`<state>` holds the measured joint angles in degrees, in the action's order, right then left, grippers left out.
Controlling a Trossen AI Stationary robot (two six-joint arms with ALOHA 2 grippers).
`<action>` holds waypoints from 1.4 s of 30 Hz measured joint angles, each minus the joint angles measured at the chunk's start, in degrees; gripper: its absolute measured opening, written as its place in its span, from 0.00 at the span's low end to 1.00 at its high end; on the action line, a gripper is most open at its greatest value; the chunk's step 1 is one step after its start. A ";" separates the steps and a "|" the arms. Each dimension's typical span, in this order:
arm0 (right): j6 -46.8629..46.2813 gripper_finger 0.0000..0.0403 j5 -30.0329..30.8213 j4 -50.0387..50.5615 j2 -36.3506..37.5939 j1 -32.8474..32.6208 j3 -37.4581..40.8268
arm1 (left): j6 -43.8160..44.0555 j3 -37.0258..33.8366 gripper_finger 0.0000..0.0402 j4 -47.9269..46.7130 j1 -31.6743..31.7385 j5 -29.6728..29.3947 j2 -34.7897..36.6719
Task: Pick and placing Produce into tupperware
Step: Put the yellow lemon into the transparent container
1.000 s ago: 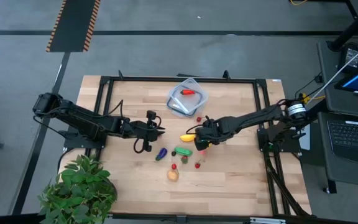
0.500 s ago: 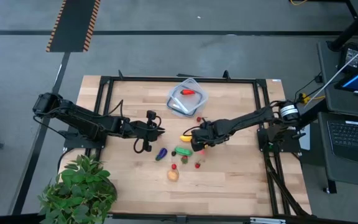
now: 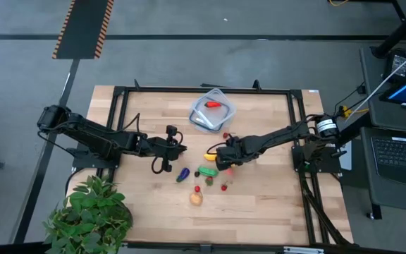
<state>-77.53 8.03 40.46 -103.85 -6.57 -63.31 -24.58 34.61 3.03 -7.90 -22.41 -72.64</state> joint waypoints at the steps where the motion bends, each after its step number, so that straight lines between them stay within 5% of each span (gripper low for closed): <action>1: 0.03 0.70 0.03 -0.01 0.00 0.00 0.00 | 0.02 0.00 0.04 -0.01 0.00 0.00 0.00; 21: -0.30 0.70 0.05 -0.17 0.00 0.02 0.00 | 0.02 0.00 0.12 0.00 0.00 0.00 0.00; 32: 0.04 0.51 0.05 0.36 0.02 0.02 -0.02 | 0.02 0.00 0.14 0.00 0.00 0.00 0.00; 42: 1.91 0.51 0.05 1.78 0.09 0.02 -0.07 | 0.17 0.00 0.08 -0.02 0.00 0.00 0.00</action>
<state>-75.62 8.08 42.24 -103.77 -6.55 -63.37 -24.40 34.61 3.01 -7.90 -22.41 -72.64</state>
